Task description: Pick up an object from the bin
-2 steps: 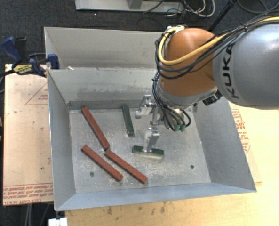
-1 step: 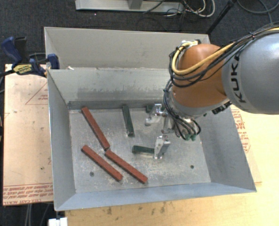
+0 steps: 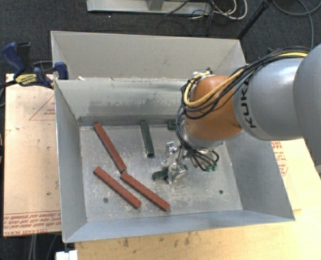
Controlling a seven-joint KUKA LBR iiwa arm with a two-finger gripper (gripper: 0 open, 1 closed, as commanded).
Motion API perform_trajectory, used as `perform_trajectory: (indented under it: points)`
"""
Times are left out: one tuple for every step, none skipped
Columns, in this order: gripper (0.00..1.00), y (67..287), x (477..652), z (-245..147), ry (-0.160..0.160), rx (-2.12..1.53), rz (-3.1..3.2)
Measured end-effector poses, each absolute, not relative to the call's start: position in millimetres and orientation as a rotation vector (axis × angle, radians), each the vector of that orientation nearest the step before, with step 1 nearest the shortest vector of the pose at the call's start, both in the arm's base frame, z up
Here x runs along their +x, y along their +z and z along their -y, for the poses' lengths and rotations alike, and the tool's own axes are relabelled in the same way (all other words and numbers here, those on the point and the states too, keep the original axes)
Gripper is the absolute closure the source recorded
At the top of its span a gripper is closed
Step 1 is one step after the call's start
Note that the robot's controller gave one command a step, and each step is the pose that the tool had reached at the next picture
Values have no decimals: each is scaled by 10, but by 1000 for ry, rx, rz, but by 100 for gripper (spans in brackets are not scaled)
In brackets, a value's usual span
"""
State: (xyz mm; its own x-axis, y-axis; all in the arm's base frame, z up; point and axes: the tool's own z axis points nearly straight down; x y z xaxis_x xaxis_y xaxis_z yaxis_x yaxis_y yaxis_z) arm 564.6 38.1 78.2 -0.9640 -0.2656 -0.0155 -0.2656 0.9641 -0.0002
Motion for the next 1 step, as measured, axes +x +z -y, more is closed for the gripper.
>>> perform_trajectory:
  points:
    - [100, 782, 5647, -381, 3, -419, -3098]
